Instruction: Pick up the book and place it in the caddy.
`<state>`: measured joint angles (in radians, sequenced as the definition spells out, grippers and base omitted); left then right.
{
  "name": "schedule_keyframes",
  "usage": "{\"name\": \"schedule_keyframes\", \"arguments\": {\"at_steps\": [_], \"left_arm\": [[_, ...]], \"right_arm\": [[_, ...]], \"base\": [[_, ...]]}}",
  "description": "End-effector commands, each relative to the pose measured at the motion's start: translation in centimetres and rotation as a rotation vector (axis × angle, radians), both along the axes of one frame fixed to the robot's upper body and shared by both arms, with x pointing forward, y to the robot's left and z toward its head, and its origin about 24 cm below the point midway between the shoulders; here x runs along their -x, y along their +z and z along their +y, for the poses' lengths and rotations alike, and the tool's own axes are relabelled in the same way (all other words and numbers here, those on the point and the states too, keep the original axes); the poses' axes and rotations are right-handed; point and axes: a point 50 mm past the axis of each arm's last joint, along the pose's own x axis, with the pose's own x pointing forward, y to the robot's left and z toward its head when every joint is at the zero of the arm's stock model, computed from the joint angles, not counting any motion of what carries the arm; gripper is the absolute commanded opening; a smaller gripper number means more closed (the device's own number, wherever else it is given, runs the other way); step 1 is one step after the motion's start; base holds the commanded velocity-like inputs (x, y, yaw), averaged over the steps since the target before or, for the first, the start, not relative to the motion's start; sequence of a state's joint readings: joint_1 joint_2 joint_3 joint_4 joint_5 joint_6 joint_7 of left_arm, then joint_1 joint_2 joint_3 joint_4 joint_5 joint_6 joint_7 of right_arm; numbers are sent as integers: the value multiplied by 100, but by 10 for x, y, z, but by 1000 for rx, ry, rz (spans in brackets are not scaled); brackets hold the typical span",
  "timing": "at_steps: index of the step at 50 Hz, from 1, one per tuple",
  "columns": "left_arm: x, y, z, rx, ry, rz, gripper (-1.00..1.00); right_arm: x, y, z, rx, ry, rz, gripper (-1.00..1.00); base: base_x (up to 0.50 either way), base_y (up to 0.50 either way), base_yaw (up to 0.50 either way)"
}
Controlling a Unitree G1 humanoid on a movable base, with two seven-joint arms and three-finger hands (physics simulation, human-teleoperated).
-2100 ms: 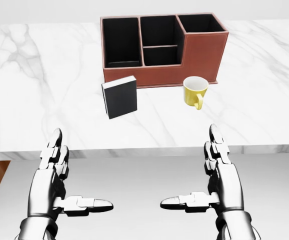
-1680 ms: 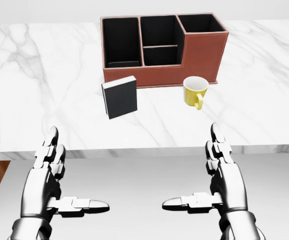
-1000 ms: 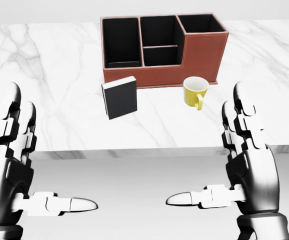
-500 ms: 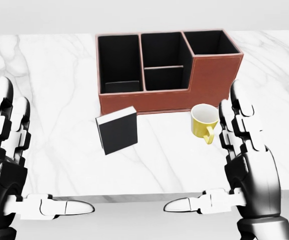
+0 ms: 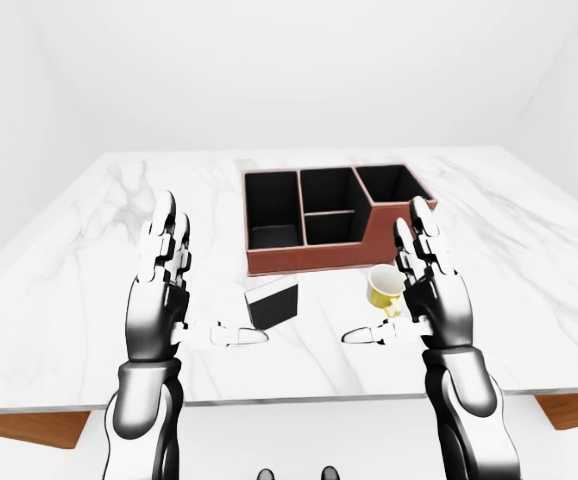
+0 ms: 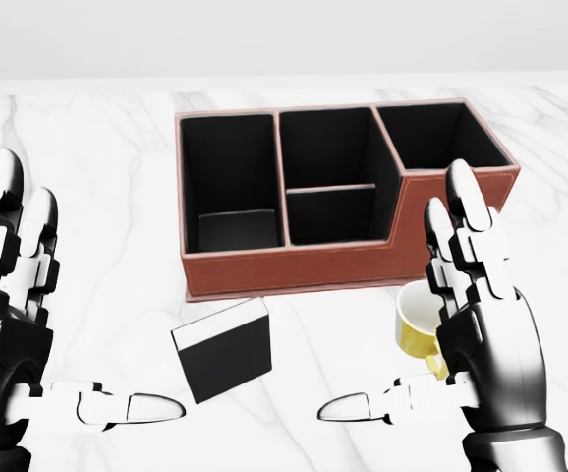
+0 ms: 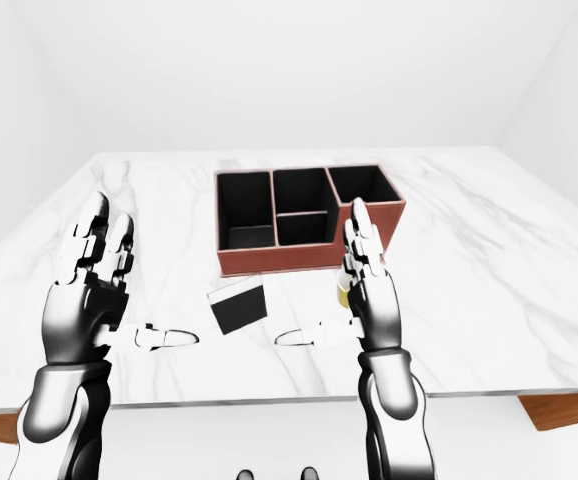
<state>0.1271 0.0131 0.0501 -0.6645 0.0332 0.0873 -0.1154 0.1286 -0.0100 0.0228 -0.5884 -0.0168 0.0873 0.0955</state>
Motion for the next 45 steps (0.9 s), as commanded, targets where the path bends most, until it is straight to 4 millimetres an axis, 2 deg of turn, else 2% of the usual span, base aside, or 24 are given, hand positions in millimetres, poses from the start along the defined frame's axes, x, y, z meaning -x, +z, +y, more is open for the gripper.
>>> {"name": "schedule_keyframes", "arguments": {"at_steps": [1, 11, 20, 37, 45], "left_arm": [[0, 1, 0, 1, -1, -5, 100], [-1, -2, 0, 4, 1, 9, 100], [0, -1, 1, 4, 1, 7, 100], [1, 1, -1, 2, -4, -5, 100], [0, 0, -1, 2, -5, 1, 100]], "right_arm": [[0, 0, 1, 0, 4, 1, 100], [1, 0, 2, 22, 0, 1, 100], [1, -2, 4, 23, 6, 9, 100], [6, 1, 7, 9, 45, -4, 100], [7, 4, 6, 13, 39, -17, 100]], "base": [[41, 0, 0], [12, 0, 0], [0, 41, 0], [0, 0, 0], [46, 0, 0]]}}
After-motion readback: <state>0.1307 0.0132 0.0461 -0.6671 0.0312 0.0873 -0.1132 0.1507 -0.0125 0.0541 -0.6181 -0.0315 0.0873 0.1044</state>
